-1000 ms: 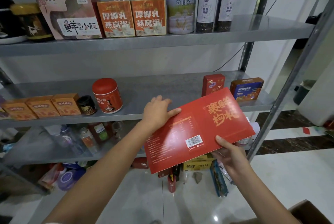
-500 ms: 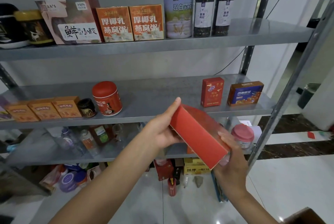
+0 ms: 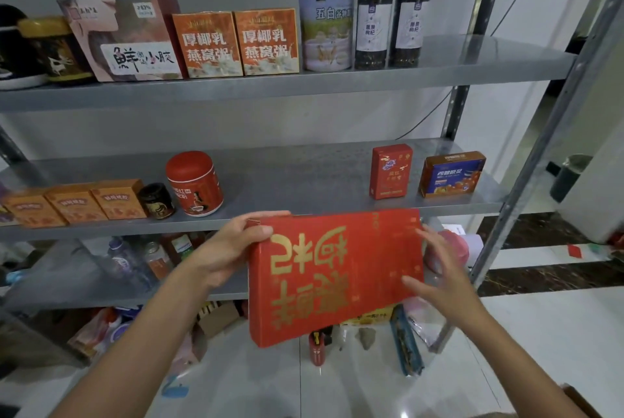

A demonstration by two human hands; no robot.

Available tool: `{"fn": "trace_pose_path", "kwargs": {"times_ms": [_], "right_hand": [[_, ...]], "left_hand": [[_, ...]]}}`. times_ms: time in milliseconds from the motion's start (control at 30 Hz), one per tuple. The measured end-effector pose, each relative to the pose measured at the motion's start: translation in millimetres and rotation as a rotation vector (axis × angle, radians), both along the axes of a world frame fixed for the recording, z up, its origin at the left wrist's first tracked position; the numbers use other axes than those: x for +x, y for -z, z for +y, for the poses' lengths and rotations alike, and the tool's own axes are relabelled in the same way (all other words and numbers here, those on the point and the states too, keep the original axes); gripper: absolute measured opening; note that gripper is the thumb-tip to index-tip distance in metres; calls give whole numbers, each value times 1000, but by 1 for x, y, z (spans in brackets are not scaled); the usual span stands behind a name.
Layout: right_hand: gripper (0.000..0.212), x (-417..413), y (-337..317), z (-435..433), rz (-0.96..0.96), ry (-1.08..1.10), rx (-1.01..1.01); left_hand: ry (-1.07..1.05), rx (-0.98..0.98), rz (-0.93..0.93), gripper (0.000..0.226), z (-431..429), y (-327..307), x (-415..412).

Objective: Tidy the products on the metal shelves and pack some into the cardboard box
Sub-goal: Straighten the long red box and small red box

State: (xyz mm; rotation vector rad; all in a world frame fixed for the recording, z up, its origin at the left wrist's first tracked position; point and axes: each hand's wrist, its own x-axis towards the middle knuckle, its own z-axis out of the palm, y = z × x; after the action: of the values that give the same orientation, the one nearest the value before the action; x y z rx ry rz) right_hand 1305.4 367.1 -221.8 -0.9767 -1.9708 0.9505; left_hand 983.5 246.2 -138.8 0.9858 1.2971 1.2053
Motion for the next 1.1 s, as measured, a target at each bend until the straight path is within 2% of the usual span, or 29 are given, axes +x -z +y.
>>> {"fn": "trace_pose_path", "kwargs": {"times_ms": [67, 133, 200, 300, 367, 433, 533, 600, 700, 767, 867, 967, 1100], "right_hand": [[95, 5, -17, 17, 159, 138, -357], [112, 16, -21, 35, 166, 55, -559], [118, 22, -25, 43, 158, -79, -666], [112, 19, -28, 49, 208, -104, -642], [114, 10, -25, 51, 293, -87, -625], [114, -2, -22, 50, 332, -92, -608], [89, -23, -25, 52, 342, -121, -620], [82, -34, -29, 57, 354, -122, -629], [99, -48, -29, 68, 345, -139, -607], [101, -58, -28, 74, 335, -149, -593], [86, -76, -33, 84, 289, -121, -559], [69, -101, -41, 99, 216, -31, -451], [69, -133, -46, 118, 221, 43, -368]], "left_hand": [[103, 40, 9, 95, -6, 5, -9], [156, 72, 12, 92, -11, 9, -13], [165, 86, 16, 94, -13, 12, -13], [120, 76, 26, 100, -15, 13, -17], [4, 75, 43, 98, -16, 13, -21], [-118, 69, 140, 94, -15, 14, -20], [-235, 27, 211, 81, -13, 22, -19], [-214, 30, 194, 83, -11, 25, -27], [-144, -12, 249, 82, -4, 20, -45], [-124, -36, 342, 75, 6, 17, -60], [-85, -27, 500, 65, 24, 14, -84], [-102, 2, 743, 62, 48, 14, -110], [-146, 82, 776, 64, 79, 9, -137]]}}
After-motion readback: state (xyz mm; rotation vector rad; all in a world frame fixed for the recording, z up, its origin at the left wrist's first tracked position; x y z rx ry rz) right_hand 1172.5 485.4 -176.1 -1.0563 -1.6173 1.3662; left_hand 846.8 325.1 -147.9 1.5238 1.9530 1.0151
